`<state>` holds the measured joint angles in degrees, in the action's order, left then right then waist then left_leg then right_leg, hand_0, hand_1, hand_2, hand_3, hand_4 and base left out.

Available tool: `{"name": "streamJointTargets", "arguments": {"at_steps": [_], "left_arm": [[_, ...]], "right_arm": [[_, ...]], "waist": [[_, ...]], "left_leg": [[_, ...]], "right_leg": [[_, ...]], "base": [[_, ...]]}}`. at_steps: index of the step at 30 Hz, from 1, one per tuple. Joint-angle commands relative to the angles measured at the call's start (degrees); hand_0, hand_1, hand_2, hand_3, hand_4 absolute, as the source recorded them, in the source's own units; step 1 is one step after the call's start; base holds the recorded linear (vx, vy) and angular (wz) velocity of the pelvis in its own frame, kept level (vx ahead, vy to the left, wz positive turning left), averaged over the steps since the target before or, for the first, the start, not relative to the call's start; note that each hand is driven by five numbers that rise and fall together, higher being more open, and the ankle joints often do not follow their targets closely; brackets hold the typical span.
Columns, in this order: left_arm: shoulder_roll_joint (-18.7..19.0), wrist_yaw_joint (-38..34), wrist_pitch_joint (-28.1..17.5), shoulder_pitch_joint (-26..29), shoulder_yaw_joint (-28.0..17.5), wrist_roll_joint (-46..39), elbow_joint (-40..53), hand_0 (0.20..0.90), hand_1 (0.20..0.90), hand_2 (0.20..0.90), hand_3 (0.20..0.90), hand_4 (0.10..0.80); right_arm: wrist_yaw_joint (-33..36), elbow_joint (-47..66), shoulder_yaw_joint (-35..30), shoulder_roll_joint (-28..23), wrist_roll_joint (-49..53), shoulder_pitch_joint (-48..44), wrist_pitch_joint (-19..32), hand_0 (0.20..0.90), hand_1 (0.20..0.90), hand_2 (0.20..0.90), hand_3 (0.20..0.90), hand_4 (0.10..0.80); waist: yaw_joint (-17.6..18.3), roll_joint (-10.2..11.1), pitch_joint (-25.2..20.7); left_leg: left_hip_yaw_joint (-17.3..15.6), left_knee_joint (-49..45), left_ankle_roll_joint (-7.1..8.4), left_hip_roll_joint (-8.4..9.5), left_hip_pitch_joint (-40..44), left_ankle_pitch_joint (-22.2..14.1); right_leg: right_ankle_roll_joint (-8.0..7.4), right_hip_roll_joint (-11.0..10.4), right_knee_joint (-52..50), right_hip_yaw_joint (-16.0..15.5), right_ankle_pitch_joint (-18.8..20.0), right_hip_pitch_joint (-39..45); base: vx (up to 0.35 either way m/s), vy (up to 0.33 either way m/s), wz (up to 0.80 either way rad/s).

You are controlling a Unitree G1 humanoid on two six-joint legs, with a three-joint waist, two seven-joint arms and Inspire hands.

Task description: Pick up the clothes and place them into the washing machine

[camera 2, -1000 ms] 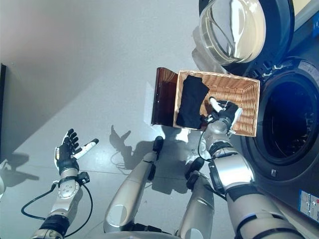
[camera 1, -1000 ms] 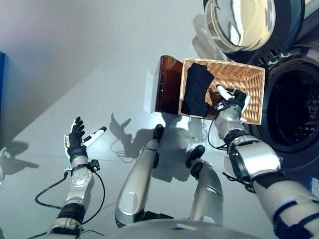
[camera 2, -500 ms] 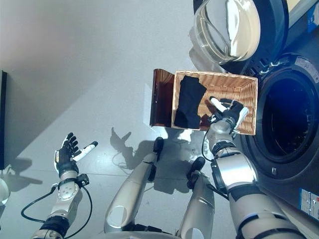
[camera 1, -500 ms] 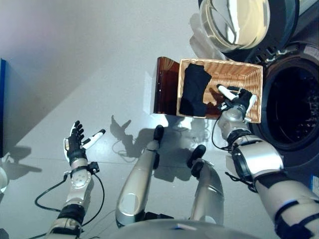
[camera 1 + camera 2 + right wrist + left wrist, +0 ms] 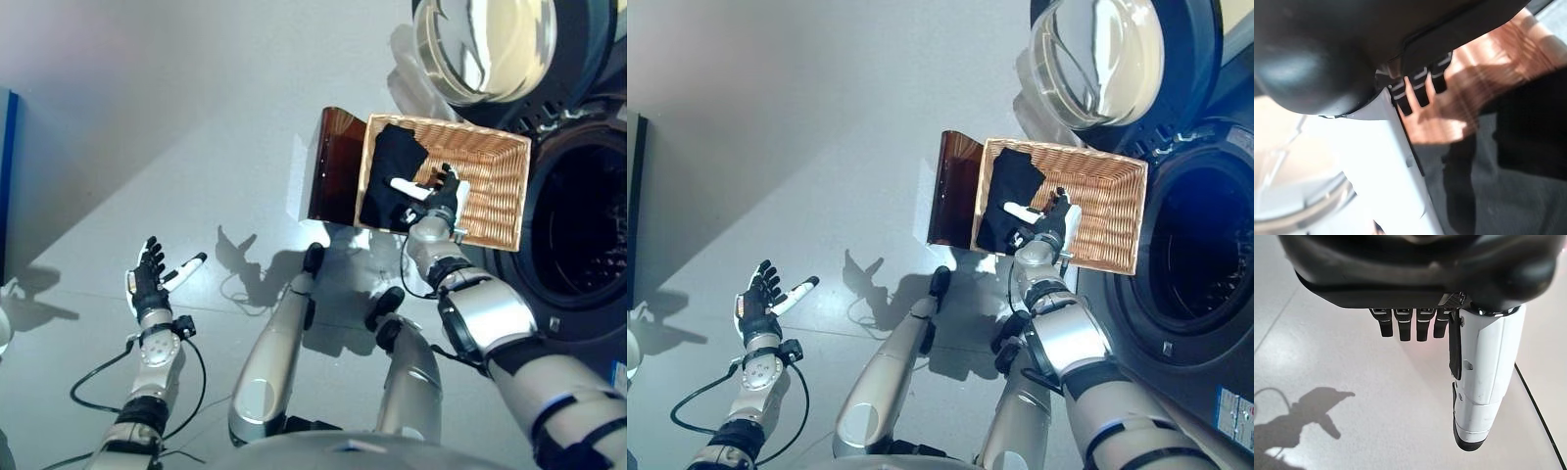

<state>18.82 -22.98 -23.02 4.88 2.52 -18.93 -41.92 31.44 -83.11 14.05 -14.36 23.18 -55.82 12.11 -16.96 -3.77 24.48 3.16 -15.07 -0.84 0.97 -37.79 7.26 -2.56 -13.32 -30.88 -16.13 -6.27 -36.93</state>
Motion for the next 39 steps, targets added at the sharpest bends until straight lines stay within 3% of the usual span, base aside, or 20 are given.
{"name": "streamJointTargets", "arguments": {"at_steps": [1, 10, 22, 23, 24, 25, 26, 39], "left_arm": [[6.1, -3.5, -3.8, 0.9, -4.7, 0.1, -1.2, 0.9, 0.9, 0.9, 0.9, 0.8], [7.9, -4.8, -3.3, 4.9, -5.4, 0.0, 0.0, 0.9, 0.9, 0.9, 0.9, 0.8], [7.6, -6.1, -2.1, 5.0, -6.2, 1.3, 2.0, 0.9, 0.9, 0.9, 0.9, 0.8], [7.5, -6.1, -2.1, 4.7, -6.3, 1.4, 2.2, 0.9, 0.9, 0.9, 0.9, 0.8], [7.4, -6.2, -2.1, 4.5, -6.4, 1.4, 2.4, 0.9, 0.9, 0.9, 0.9, 0.8], [7.4, -6.2, -2.1, 4.3, -6.4, 1.4, 2.4, 0.9, 0.9, 0.9, 0.9, 0.8], [7.3, -6.2, -2.2, 4.2, -6.4, 1.3, 2.4, 0.9, 0.9, 0.9, 0.9, 0.8], [7.2, -5.3, -2.7, 4.1, -5.5, 0.5, -1.6, 0.9, 0.9, 0.9, 0.9, 0.8]], "right_arm": [[3.0, 1.2, 0.6, 0.2, -0.6, -2.4, 2.3, 0.9, 0.9, 0.9, 0.9, 0.8], [2.8, 1.2, 0.9, 1.8, 1.5, -5.3, 2.5, 0.9, 0.9, 0.9, 0.9, 0.8], [3.1, -0.3, 1.1, 3.2, 0.3, -6.2, 1.4, 0.9, 0.9, 0.9, 0.9, 0.8], [3.0, -0.4, 1.0, 3.1, 0.2, -6.4, 1.2, 0.488, 0.488, 0.488, 0.488, 0.506], [3.2, -0.6, 1.1, 2.9, -0.1, -6.5, 1.1, 0.315, 0.315, 0.315, 0.315, 0.382], [3.2, -0.6, 1.0, 2.8, -0.1, -6.6, 1.1, 0.233, 0.233, 0.233, 0.233, 0.324], [3.3, -0.5, 0.9, 2.6, -0.1, -6.6, 1.1, 0.2, 0.2, 0.2, 0.2, 0.3], [3.8, 0.7, -0.5, -0.7, -0.1, -5.5, 1.4, 0.2, 0.2, 0.2, 0.2, 0.3]], "waist": [[-2.0, 3.1, 1.2], [-5.0, 6.0, 4.3], [-6.5, 5.8, 5.3], [-6.4, 5.7, 5.3], [-6.2, 5.5, 5.3], [-6.1, 5.4, 5.3], [-6.0, 5.3, 5.3], [-4.0, 3.5, 5.3]], "left_leg": [[-1.9, -4.6, 0.89, 2.98, -3.0, -7.7], [0.5, -6.8, 1.44, 3.35, -6.9, -7.9], [1.6, -6.7, 1.49, 3.82, -8.1, -7.8], [1.7, -6.7, 1.44, 3.74, -8.0, -7.8], [1.6, -6.7, 1.35, 3.77, -7.9, -7.9], [1.5, -6.7, 1.3, 3.79, -7.8, -7.9], [1.5, -6.6, 1.25, 3.77, -7.8, -8.0], [0.1, -6.9, 1.13, 3.45, -6.6, -7.9]], "right_leg": [[0.3, 1.2, 5.2, -1.9, 1.6, 1.3], [0.78, 0.9, 2.3, -5.2, -0.5, -0.6], [1.2, 0.6, 0.8, -6.9, -1.8, -1.4], [1.23, 0.6, 0.7, -6.8, -1.9, -1.4], [1.23, 0.6, 0.7, -6.7, -1.8, -1.5], [1.28, 0.6, 0.7, -6.6, -1.8, -1.5], [1.31, 0.6, 0.8, -6.4, -1.8, -1.5], [1.63, 0.4, 0.3, -4.7, -1.7, -1.3]], "base": [[0.03, -0.062, 0.28], [0.026, -0.059, 0.24], [0.024, -0.002, 0.11], [0.0, 0.0, 0.0], [0.0, 0.0, 0.0], [0.0, 0.0, 0.0], [0.0, 0.0, 0.0], [-0.017, 0.005, -0.04]]}}
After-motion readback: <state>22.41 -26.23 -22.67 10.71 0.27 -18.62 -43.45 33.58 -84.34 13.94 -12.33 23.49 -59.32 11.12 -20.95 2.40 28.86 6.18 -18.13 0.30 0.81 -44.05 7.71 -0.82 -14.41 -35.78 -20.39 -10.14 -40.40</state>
